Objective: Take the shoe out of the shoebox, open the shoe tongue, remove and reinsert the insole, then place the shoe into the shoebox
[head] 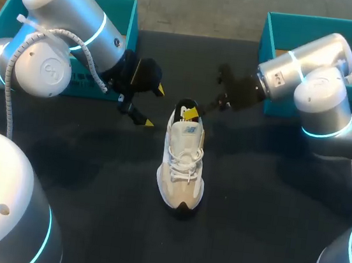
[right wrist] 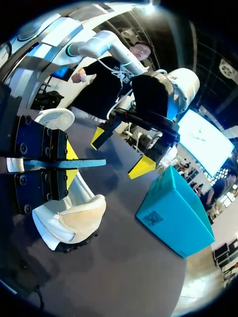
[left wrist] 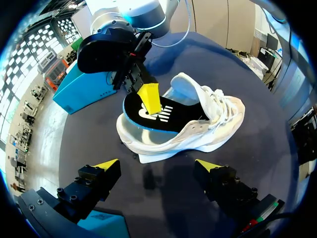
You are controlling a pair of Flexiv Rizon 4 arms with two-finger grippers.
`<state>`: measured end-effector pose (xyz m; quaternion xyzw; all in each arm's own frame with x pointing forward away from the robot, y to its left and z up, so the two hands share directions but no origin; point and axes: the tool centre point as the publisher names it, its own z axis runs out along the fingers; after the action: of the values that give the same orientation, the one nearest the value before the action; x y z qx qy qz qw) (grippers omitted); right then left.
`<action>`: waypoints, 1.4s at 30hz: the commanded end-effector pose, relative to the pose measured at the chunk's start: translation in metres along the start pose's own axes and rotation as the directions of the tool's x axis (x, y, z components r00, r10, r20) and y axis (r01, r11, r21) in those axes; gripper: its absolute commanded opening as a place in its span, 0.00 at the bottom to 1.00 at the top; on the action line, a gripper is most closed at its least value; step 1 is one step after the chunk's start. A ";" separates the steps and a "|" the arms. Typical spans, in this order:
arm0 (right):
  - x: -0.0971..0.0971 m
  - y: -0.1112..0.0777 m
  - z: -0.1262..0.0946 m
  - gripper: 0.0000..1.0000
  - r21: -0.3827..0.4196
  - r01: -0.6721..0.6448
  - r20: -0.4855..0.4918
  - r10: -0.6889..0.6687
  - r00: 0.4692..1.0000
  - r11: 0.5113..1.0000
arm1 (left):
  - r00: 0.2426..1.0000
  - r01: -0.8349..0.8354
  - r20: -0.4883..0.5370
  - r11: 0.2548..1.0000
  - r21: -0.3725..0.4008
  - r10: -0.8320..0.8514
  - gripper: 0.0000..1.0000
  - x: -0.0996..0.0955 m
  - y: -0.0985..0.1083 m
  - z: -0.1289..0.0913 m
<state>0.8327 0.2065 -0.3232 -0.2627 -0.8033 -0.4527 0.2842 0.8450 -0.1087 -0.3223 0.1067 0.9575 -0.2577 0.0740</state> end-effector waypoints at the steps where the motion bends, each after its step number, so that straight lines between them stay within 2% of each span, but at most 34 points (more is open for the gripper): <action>1: -0.010 0.003 0.011 0.00 0.025 -0.009 -0.027 0.010 1.000 1.000 | 1.000 0.000 -0.001 1.000 -0.002 0.000 1.00 0.000 0.000 0.000; 11: -0.002 -0.017 0.024 0.00 0.047 -0.055 -0.061 0.058 0.996 0.997 | 1.000 0.000 -0.001 1.000 -0.002 0.000 1.00 0.000 0.000 0.000; 21: 0.005 -0.028 0.031 0.00 0.073 -0.094 -0.070 0.099 0.993 0.993 | 1.000 0.000 -0.001 1.000 -0.002 0.000 1.00 0.000 0.000 0.000; 24: 0.007 -0.027 0.028 0.00 0.066 -0.089 -0.052 0.093 0.994 0.994 | 1.000 0.000 -0.001 1.000 -0.002 0.000 1.00 0.000 0.000 0.000; 26: 0.008 -0.024 0.026 0.09 0.063 -0.082 -0.044 0.085 0.995 0.995 | 1.000 0.000 -0.001 1.000 -0.002 0.000 1.00 0.000 0.000 0.000; 32: 0.007 -0.017 0.023 0.10 0.073 -0.060 -0.030 0.062 0.998 0.996 | 1.000 0.000 -0.001 1.000 -0.002 0.000 1.00 0.000 0.000 0.000; 39: 0.012 -0.006 0.020 0.22 0.089 -0.032 -0.017 0.033 0.999 0.996 | 1.000 0.000 -0.001 1.000 -0.002 0.000 1.00 0.000 0.000 0.000; 42: 0.012 -0.005 0.019 0.24 0.090 -0.022 -0.011 0.023 1.000 0.996 | 1.000 0.000 -0.001 1.000 -0.002 0.000 1.00 0.000 0.000 0.000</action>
<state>0.8170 0.2222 -0.3289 -0.2552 -0.8157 -0.4182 0.3077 0.8450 -0.1087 -0.3223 0.1066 0.9575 -0.2577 0.0740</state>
